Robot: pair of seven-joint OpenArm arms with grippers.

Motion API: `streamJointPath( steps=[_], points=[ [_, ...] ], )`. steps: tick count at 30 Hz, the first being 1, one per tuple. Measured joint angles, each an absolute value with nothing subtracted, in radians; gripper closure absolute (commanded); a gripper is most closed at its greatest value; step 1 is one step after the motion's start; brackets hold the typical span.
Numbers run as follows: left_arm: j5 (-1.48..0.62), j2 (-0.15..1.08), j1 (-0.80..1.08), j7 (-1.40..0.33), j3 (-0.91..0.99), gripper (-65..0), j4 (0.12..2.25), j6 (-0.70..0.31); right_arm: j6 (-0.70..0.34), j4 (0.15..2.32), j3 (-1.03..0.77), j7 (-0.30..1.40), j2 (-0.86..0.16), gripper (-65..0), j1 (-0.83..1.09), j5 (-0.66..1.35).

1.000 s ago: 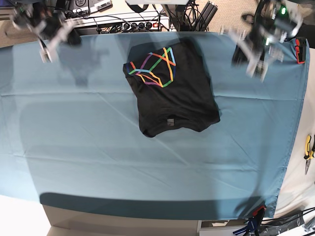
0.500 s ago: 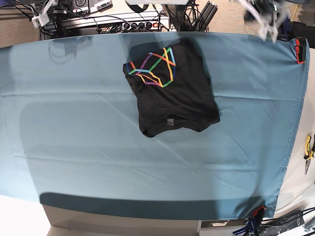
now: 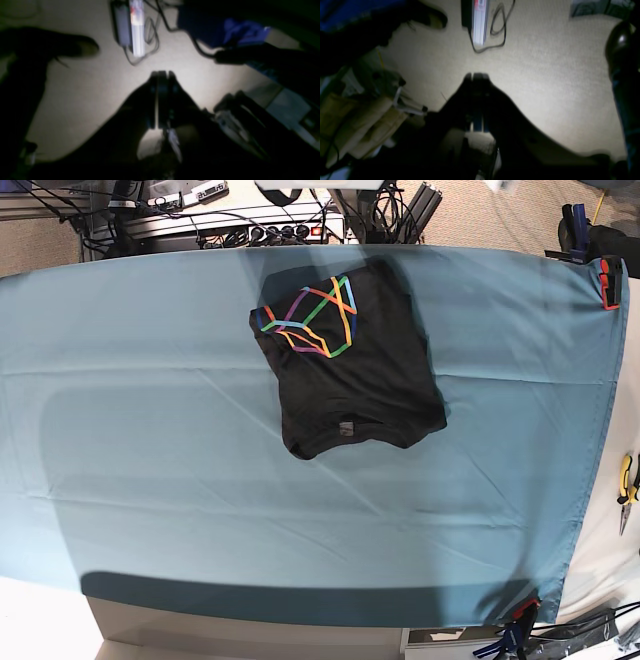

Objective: Fold the T-shirt properly

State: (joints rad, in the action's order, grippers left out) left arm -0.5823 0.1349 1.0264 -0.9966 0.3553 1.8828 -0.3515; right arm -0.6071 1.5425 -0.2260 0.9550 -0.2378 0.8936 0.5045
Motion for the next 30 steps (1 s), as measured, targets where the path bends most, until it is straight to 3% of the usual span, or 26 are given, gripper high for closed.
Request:
streamJointPath(
  steps=[4,12,16,24,30],
  points=[
    [-0.477,0.148,0.965,-0.893,0.32,0.0,1.74,-0.351,-0.593,1.322,-0.151,0.836,-0.238,0.0,0.826,0.418],
    [-0.335,0.181,0.791,-0.753,0.236,0.0,1.415,-0.218,-0.569,0.919,-0.112,0.542,-0.235,0.0,0.633,0.242],
    [-0.317,0.181,0.685,-0.671,0.2,0.0,1.242,-0.212,-0.451,0.732,-0.111,0.437,-0.232,0.0,0.517,0.21],
    [-0.206,0.172,0.432,-0.454,0.08,0.0,0.817,-0.062,-0.168,0.392,-0.114,0.209,-0.202,0.0,0.273,0.209],
    [-0.16,0.133,0.297,-0.292,0.032,0.0,0.514,-0.041,-0.138,0.265,-0.115,0.11,-0.143,0.0,0.188,0.209]
  ],
)
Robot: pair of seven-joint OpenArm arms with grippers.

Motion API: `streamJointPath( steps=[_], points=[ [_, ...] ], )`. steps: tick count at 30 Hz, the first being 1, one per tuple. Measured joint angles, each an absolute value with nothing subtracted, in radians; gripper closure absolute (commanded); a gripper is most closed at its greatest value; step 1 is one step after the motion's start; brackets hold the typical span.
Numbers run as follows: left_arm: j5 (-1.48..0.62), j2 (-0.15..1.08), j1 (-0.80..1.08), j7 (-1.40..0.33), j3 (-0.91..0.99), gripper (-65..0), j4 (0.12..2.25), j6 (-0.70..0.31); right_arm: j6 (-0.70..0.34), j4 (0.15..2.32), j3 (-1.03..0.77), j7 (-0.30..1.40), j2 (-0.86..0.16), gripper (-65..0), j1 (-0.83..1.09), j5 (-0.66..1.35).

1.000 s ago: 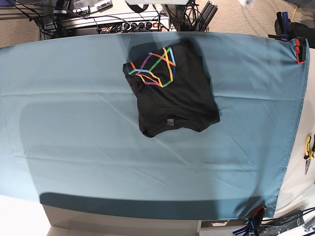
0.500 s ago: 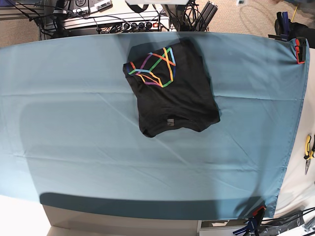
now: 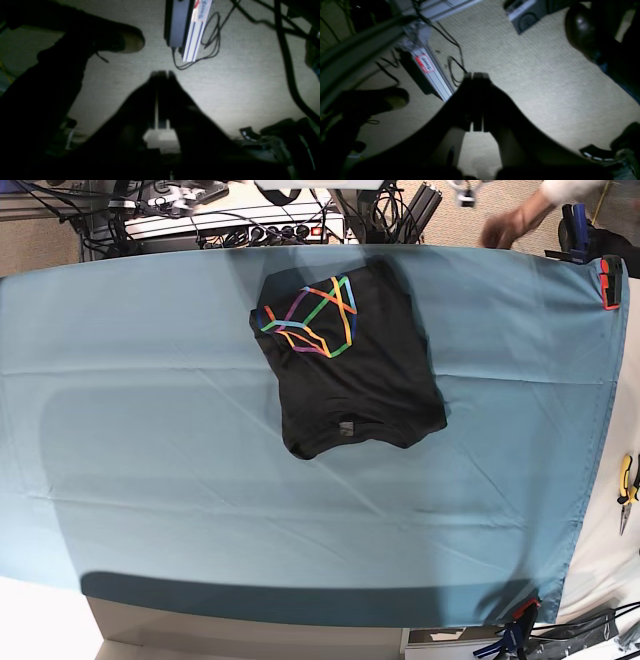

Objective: Fold the T-shirt properly

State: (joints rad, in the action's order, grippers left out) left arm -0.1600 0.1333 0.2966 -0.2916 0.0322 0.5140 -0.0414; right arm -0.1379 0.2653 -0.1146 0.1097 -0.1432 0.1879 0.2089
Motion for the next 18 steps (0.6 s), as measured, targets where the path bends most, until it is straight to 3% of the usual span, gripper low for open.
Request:
streamJointPath(
  steps=[5,8,18],
  points=[
    [-0.142,0.099,0.196,-0.241,0.013,0.0,0.352,-0.056,-0.131,0.254,-0.115,0.1,-0.132,0.0,0.16,0.208],
    [-0.142,0.093,0.165,-0.242,-0.001,0.0,0.337,-0.101,-0.118,0.254,-0.115,0.117,-0.127,0.0,0.163,0.208],
    [-0.142,0.07,0.152,-0.242,-0.07,0.0,0.335,-0.097,-0.1,0.253,-0.115,0.126,-0.123,0.0,0.166,0.207]
  ],
)
